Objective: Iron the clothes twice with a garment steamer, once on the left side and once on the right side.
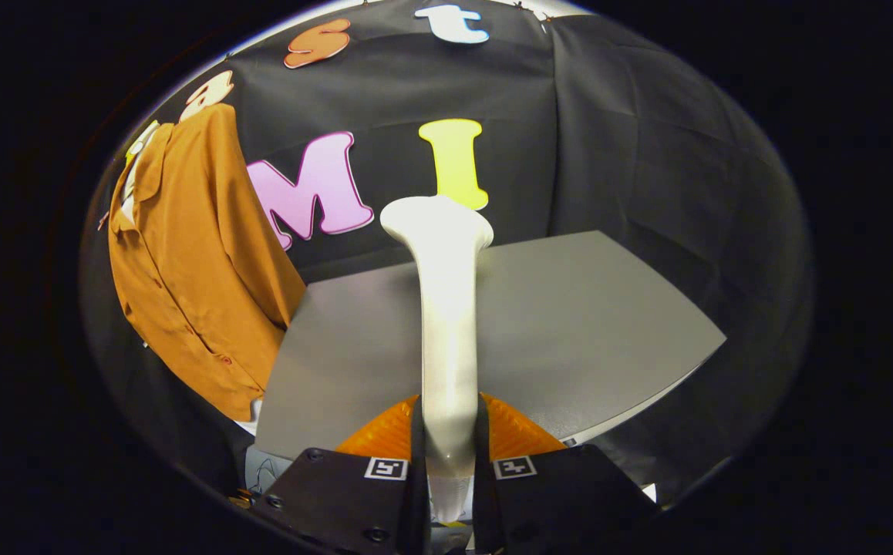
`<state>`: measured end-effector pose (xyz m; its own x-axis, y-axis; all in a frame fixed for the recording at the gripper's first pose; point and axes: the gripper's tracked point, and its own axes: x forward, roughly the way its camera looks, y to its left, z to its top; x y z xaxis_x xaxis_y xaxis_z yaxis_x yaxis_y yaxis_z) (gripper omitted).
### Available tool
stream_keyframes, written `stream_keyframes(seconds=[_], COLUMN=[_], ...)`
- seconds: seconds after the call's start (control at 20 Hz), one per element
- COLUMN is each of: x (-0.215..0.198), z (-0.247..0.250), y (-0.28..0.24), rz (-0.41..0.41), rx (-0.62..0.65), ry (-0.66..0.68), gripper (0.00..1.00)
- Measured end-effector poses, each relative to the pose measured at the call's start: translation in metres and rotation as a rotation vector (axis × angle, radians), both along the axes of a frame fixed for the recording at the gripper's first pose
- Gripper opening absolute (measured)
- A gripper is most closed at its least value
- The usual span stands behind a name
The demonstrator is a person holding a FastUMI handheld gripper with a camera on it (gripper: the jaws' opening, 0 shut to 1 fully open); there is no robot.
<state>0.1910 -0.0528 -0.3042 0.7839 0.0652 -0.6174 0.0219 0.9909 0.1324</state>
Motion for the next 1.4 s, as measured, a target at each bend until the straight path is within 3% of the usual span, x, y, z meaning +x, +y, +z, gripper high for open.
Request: stream_keyframes(seconds=[0.3, 0.7, 1.0, 1.4], x=[-0.035, -0.092, -0.109, -0.098], z=[0.091, 0.165, 0.185, 0.168], y=[0.028, 0.113, 0.179, 0.235], rz=[-0.019, 0.026, 0.069, 0.068], rx=[0.01, 0.028, 0.015, -0.009], ry=[-0.211, -0.357, -0.415, -0.415], gripper=[0.25, 0.25, 0.25, 0.25])
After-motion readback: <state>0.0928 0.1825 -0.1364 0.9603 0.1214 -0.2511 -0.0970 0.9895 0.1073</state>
